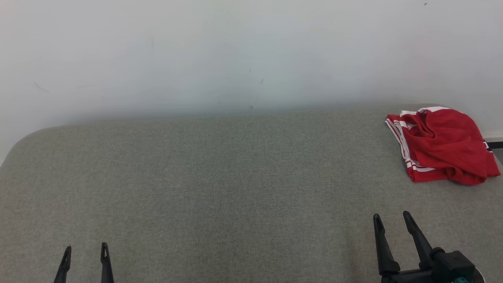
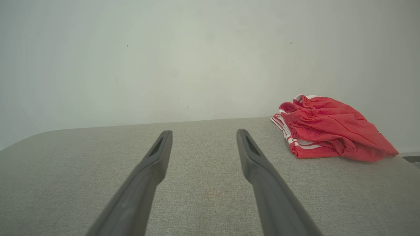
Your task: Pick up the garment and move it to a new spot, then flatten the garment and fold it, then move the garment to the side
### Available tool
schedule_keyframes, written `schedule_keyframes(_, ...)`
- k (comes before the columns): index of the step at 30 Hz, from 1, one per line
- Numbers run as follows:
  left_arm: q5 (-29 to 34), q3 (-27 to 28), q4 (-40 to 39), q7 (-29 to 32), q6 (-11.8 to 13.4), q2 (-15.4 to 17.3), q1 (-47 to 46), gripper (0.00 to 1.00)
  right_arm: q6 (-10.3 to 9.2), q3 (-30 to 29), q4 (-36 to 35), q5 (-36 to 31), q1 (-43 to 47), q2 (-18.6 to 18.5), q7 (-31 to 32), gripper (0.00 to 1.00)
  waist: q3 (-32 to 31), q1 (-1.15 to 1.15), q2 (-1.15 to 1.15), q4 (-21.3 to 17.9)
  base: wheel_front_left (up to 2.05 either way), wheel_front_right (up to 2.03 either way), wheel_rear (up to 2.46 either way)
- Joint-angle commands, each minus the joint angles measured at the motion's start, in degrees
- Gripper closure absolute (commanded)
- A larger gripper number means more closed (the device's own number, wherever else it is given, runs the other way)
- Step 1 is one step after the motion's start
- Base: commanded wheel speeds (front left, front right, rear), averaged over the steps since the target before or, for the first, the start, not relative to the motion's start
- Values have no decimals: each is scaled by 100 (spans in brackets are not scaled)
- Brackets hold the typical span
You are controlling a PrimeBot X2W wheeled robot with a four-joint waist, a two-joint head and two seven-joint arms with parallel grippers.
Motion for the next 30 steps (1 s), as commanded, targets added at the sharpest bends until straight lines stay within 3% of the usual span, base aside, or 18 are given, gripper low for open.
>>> schedule_keyframes(1,18,0,7,-16,-15,3,-11,0,-17,15,16,2,8,34,1,0,-1,0,0,-1,0,0,0)
schedule_keyframes(8,14,-9,-35,-16,-25,18,-14,0,-17,32,65,10,20,41,1,0,2,0,0,-11,0,0,0)
schedule_keyframes(9,7,-9,-25,1,-27,4,-1,100,0,24,66,14,2,15,0,100,2,0,0,-11,0,0,0)
schedule_keyframes(13,-109,23,177,77,-40,-55,-19,100,1,3,234,138,39,36,46,100,5,0,0,-10,0,0,0)
schedule_keyframes(30,-2185,39,264,563,-217,-151,-290,100,-1,-131,280,2071,-177,122,546,100,52,0,0,6,0,0,0)
